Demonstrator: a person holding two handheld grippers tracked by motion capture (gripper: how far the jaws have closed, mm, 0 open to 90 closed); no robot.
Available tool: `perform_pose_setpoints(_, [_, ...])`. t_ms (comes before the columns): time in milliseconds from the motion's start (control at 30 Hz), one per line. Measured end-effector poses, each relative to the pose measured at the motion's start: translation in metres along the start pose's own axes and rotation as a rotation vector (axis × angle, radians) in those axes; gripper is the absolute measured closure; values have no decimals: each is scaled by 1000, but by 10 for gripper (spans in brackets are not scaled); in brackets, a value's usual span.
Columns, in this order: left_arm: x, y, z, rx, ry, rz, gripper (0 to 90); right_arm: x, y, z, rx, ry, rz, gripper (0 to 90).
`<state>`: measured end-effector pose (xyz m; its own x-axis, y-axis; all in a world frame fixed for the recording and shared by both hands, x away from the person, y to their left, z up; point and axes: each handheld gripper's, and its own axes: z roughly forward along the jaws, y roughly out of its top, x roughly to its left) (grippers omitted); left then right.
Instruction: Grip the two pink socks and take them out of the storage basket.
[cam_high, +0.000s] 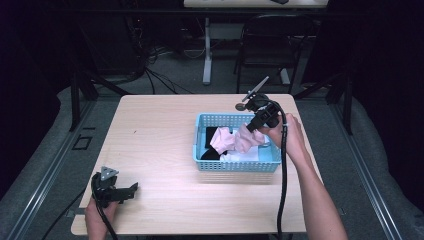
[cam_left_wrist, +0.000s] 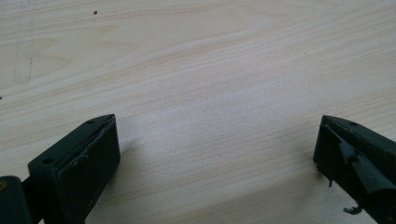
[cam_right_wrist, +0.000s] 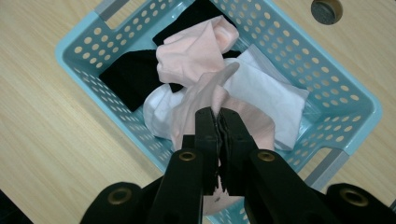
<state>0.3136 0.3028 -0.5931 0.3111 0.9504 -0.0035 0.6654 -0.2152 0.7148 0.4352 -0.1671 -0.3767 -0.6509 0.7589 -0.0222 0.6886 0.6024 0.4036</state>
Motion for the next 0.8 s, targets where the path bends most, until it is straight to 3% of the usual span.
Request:
perform_pose_setpoints(200, [0, 0, 0, 0, 0, 0, 5, 10, -1, -21, -44, -15, -37, 873])
perform_pose_setpoints(400, [0, 0, 0, 0, 0, 0, 5, 27, -4, -38, -76, 3, -84, 872])
perform_pose_setpoints(533, [0, 0, 0, 0, 0, 0, 5, 36, -5, -43, -83, 14, -106, 872])
perform_pose_setpoints(800, [0, 0, 0, 1, 0, 1, 5, 72, -16, -45, -128, 53, -184, 872])
